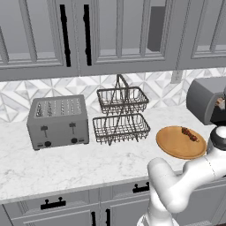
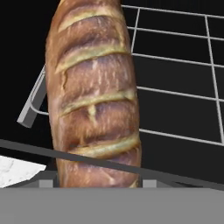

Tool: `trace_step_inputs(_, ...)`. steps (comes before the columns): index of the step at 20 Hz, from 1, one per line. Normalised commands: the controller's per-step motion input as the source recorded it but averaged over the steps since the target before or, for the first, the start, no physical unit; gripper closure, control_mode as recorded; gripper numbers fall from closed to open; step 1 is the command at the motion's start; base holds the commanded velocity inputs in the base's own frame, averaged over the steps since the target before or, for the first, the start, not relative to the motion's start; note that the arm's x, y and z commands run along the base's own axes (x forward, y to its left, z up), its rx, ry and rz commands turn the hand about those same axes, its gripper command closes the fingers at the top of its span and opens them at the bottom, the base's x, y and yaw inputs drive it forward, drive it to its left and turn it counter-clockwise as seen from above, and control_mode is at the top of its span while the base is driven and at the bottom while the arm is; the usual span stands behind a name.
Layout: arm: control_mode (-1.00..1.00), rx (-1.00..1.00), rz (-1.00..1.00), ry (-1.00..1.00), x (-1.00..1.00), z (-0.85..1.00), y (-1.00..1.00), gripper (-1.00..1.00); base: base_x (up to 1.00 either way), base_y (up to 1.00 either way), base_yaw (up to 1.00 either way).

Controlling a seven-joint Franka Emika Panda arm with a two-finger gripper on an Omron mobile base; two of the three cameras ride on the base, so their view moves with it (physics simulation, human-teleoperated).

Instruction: Pick up the kebab skewer and baguette bread, and place them inside the toaster oven. Close the toaster oven door and start by setting the timer.

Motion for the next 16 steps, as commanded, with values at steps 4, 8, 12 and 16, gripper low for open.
trace_step_inputs(4, -1.0, 0.0, 0.0, -0.01, 0.11, 0.0, 0.0, 1.0, 0.0, 0.0, 0.0)
trace_step_inputs(8, -1.0, 0.0, 0.0, 0.0, 0.0, 0.0, 0.0, -1.0, 0.0, 0.0, 0.0)
trace_step_inputs(12, -1.0, 0.0, 0.0, 0.0, 0.0, 0.0, 0.0, -1.0, 0.0, 0.0, 0.0)
trace_step_inputs(16, -1.0, 0.0, 0.0, 0.0, -0.13, 0.0, 0.0, -1.0, 0.0, 0.0, 0.0)
